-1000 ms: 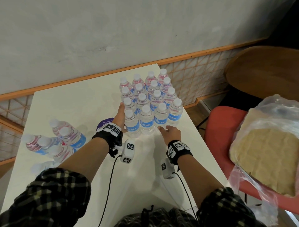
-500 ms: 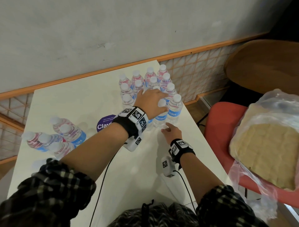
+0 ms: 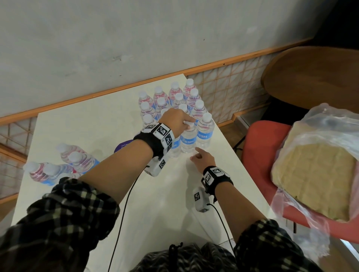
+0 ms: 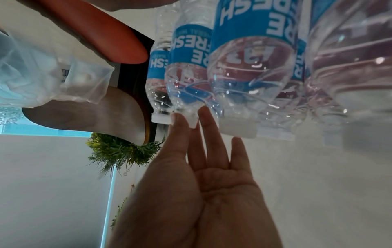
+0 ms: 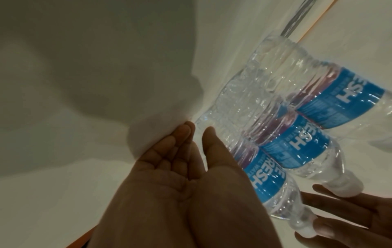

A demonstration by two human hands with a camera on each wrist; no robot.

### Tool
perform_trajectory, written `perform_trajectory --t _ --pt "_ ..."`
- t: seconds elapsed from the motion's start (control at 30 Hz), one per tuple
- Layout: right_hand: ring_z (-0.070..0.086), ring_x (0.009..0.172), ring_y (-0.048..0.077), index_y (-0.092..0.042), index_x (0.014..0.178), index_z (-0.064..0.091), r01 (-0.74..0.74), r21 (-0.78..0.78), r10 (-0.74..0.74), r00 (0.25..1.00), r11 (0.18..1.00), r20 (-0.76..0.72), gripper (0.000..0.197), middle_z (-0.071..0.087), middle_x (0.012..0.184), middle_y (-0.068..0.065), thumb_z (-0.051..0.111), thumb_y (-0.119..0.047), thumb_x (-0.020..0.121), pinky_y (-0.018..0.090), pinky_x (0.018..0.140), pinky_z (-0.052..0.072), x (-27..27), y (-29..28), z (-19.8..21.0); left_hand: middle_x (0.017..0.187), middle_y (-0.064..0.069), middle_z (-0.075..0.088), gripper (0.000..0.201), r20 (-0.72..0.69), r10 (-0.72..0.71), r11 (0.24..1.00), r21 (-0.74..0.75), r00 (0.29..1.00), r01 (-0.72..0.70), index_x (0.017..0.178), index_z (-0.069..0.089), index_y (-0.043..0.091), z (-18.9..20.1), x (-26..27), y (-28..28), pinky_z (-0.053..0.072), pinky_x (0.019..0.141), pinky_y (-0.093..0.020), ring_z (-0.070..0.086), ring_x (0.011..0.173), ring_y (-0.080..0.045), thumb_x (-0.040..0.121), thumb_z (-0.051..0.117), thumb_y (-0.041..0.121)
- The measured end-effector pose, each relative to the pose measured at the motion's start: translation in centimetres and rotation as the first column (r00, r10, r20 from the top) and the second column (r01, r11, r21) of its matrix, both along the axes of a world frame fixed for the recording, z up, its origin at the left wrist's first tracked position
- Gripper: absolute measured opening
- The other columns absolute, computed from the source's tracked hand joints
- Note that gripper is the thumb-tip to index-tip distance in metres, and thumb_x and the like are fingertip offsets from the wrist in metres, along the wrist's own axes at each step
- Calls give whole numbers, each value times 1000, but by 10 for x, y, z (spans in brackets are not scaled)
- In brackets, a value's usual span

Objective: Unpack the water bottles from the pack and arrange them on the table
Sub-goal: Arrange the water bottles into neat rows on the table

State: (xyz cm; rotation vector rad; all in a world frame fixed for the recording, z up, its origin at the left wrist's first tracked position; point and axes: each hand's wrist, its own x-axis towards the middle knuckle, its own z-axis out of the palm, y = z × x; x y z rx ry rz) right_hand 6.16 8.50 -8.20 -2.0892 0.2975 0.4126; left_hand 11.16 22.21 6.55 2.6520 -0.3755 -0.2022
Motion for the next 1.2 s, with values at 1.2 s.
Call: perform_trajectory --t 1.2 --pt "58 107 25 -13 120 62 241 -79 -240 970 967 22 36 62 114 11 68 -19 84 28 95 42 -140 65 -17 93 7 52 39 -401 -192 832 417 896 365 98 63 25 47 -158 234 42 76 -26 53 87 -13 71 75 50"
